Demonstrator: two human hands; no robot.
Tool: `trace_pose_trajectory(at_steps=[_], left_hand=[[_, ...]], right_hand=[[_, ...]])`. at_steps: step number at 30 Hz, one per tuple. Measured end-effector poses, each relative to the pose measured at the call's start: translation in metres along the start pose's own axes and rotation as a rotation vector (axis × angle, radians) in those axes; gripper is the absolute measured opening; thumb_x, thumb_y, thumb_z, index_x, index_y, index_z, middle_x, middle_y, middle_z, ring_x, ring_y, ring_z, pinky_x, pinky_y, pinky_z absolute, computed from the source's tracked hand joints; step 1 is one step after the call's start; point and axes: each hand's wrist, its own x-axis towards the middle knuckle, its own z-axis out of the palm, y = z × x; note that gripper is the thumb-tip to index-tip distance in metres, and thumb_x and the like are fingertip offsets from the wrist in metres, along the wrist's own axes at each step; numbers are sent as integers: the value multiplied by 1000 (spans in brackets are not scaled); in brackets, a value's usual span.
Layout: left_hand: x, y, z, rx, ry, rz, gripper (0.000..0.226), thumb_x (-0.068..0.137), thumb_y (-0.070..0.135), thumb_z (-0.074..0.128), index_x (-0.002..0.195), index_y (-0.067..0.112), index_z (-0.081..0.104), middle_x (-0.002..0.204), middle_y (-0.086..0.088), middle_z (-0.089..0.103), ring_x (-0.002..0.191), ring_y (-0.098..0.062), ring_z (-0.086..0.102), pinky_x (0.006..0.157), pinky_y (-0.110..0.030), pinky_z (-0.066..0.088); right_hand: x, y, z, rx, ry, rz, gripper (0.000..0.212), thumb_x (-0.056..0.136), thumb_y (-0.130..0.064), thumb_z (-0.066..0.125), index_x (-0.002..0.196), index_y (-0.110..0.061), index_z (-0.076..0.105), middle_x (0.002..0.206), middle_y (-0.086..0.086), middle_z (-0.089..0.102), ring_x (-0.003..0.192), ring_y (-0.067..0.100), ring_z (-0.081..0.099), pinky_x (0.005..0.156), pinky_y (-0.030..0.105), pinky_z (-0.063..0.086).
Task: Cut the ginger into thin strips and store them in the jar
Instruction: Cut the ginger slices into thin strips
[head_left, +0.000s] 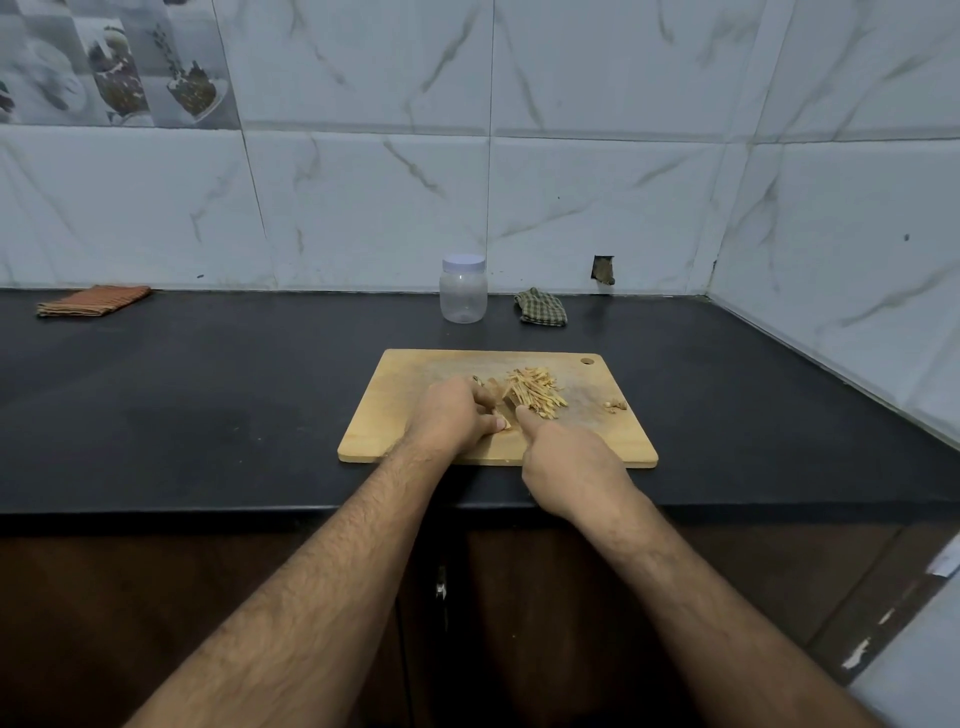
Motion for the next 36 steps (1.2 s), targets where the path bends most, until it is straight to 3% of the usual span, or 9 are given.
trace_pose_trajectory(at_steps=[6, 11, 16, 36], left_hand=[[-1, 0, 0, 15, 4, 12, 27, 86, 36, 73, 112, 29, 73, 111, 6, 72, 104, -13, 62, 86, -29, 50], [2, -1, 0, 3, -10, 2, 31, 84, 37, 74, 113, 27, 73, 111, 5, 72, 106, -13, 62, 91, -29, 50], [1, -3, 1, 0, 13, 17, 27, 84, 37, 74, 110, 29, 74, 107, 5, 73, 100, -12, 63, 81, -26, 49], [1, -1, 0, 8, -5, 14, 26, 85, 38, 73, 110, 28, 74, 110, 5, 72, 103, -12, 63, 90, -31, 51]], right_hand=[[7, -4, 3, 30, 20, 1, 67, 98, -9, 39, 157, -35, 19, 128, 9, 60, 113, 27, 56, 87, 39, 51], [10, 5, 2, 73, 83, 27, 67, 98, -10, 38, 157, -36, 19, 134, 7, 57, 115, 26, 56, 92, 39, 51], [8, 2, 5, 107, 31, -13, 64, 98, -12, 37, 155, -39, 24, 141, 6, 53, 123, 27, 53, 97, 40, 49], [9, 3, 5, 58, 24, 29, 65, 97, -10, 40, 155, -35, 24, 137, 6, 56, 118, 25, 55, 92, 39, 51]])
